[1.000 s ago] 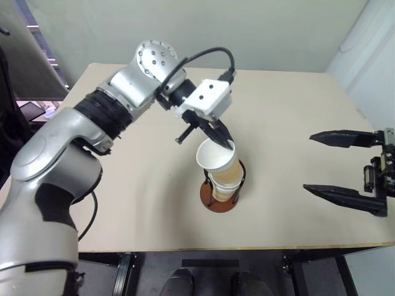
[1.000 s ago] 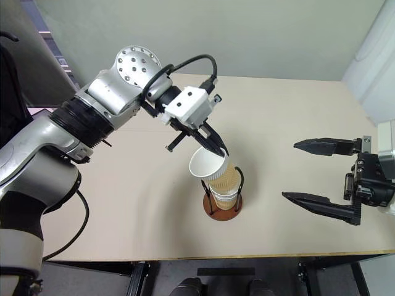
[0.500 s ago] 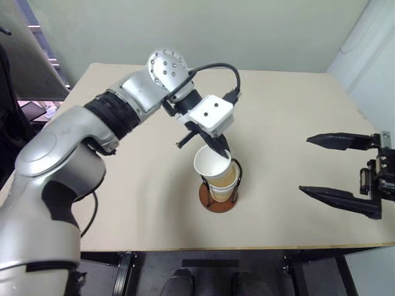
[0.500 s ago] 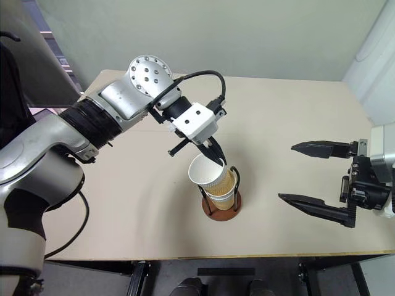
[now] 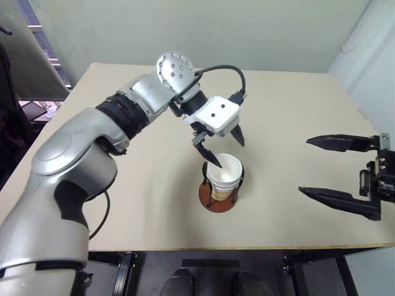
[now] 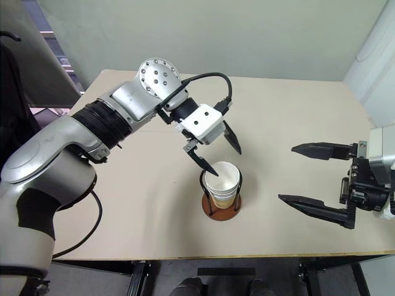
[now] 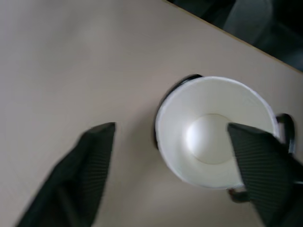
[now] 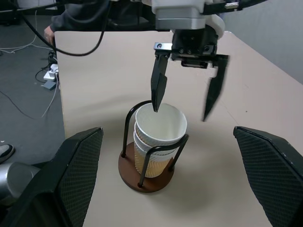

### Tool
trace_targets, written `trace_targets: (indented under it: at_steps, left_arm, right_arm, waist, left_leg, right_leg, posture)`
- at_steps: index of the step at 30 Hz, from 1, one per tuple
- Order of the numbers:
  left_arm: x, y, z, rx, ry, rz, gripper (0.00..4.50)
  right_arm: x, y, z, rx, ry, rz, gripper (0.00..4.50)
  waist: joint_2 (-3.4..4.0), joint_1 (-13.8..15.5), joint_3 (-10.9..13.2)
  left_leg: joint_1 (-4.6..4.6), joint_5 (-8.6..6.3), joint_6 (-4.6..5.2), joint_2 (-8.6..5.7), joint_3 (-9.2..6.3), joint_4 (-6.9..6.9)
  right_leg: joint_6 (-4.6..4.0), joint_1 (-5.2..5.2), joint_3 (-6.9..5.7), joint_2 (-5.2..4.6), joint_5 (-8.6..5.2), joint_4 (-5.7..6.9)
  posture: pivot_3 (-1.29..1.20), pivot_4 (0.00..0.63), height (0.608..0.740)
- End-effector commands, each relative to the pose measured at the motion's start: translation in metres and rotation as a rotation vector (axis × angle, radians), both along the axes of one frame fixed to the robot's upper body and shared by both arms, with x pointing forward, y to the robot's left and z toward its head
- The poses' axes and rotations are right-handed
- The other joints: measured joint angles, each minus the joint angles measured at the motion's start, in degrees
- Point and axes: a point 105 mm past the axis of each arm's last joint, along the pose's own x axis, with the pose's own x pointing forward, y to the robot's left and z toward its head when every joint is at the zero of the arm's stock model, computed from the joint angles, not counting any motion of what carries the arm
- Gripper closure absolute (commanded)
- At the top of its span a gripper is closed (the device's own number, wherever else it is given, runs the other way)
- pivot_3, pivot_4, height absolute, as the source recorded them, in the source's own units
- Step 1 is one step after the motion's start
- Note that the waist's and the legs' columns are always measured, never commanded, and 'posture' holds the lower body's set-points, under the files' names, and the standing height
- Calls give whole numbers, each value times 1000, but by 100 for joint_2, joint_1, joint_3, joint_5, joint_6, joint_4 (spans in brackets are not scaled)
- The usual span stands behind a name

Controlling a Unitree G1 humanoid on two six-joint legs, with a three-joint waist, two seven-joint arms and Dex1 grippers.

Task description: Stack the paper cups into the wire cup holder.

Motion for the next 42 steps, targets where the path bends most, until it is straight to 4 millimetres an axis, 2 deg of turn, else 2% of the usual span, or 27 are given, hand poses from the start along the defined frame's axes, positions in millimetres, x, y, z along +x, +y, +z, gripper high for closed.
trace_targets:
  at_steps: [1,3,6,8,9,11,14,17,18,20,23,26,28,29,35,42]
  left_arm:
    - [2,1,15,-48,-30,-2,25]
    - [6,5,23,-93,-32,30,25]
    - [13,35,36,-189,23,158,25]
    - [15,61,33,-216,76,250,25]
    - [15,67,31,-219,93,275,25]
    - [12,100,19,-246,173,386,25]
    - [-6,138,16,-363,356,501,25]
    - [-22,164,13,-453,499,588,25]
    - [-29,182,0,-456,540,666,25]
    - [-45,207,-14,-495,607,788,25]
    - [-60,226,-18,-589,634,901,25]
    - [-67,238,-17,-698,629,978,25]
    - [-72,239,-19,-732,639,1000,25]
    - [-75,238,-21,-738,650,1001,25]
    - [-79,229,-26,-746,665,1017,25]
    - [-80,232,-33,-747,668,1056,25]
  right_arm:
    - [0,-1,8,-1,-51,-1,0]
    - [2,-3,8,0,-48,6,0]
    - [12,-5,2,0,-16,28,0]
    - [22,-9,-4,10,16,26,0]
    - [25,-12,-6,14,24,25,0]
    - [36,-21,-11,28,58,5,0]
    - [49,-36,-22,0,110,-36,0]
    - [52,-48,-29,-28,143,-50,0]
    - [53,-54,-30,-36,156,-61,0]
    - [53,-64,-31,-46,171,-83,0]
    - [53,-75,-30,-41,179,-106,0]
    - [51,-76,-31,-25,204,-86,0]
    - [49,-71,-34,-25,227,-46,0]
    - [49,-67,-34,-27,231,-29,0]
    - [51,-55,-34,-32,234,26,0]
    - [53,-52,-35,-28,241,22,0]
  waist:
    - [0,0,0]
    - [0,-2,0]
    - [4,-43,-3]
    - [14,-93,-8]
    - [24,-118,-14]
    - [30,-113,-16]
    - [35,-127,-18]
    - [33,-87,-18]
    - [35,-64,-19]
    - [56,-94,-30]
    - [54,-95,-30]
    - [38,-75,-29]
    - [33,-81,-28]
    - [34,-89,-28]
    - [30,-159,-28]
    - [31,-180,-28]
  left_leg:
    - [0,0,0,-1,3,0]
    - [0,0,0,0,6,-1]
    - [0,0,0,2,5,-1]
    - [4,0,0,7,9,-4]
    - [7,0,0,9,13,-5]
    - [9,1,-2,13,7,-8]
    - [8,3,-5,16,-2,-7]
    - [1,8,-14,19,-9,-12]
    - [1,9,-15,18,-13,-14]
    - [4,10,-17,17,-12,-21]
    - [20,10,-21,25,-3,-33]
    - [31,15,-30,26,-14,-24]
    - [62,16,-32,23,-13,-23]
    - [83,15,-33,22,-10,-26]
    - [129,11,-43,6,17,-31]
    - [130,-3,-51,41,15,-58]
  right_leg:
    - [0,0,0,1,0,1]
    - [0,0,0,1,0,1]
    - [0,-1,0,4,0,-1]
    - [1,-2,2,11,0,0]
    - [1,-2,3,17,0,-1]
    - [1,-4,-1,25,0,-4]
    - [0,-11,-3,27,0,-1]
    - [-2,-23,-7,30,1,-1]
    - [-3,-23,-7,28,0,-2]
    - [-11,-24,-3,27,-4,-3]
    - [-33,-18,0,29,-16,5]
    - [-72,-12,6,27,-36,43]
    - [-157,6,19,26,-85,85]
    - [-165,20,21,26,-90,93]
    - [-181,41,6,45,-98,113]
    - [-184,29,3,44,-100,108]
  posture:
    - [0,150,740]
    - [0,150,740]
    - [0,150,740]
    - [0,150,740]
    - [0,150,740]
    - [0,150,740]
    - [0,150,740]
    - [0,150,740]
    - [0,150,740]
    - [0,150,740]
    - [0,150,740]
    - [0,150,740]
    - [0,150,740]
    - [0,150,740]
    - [0,150,740]
    - [0,150,740]
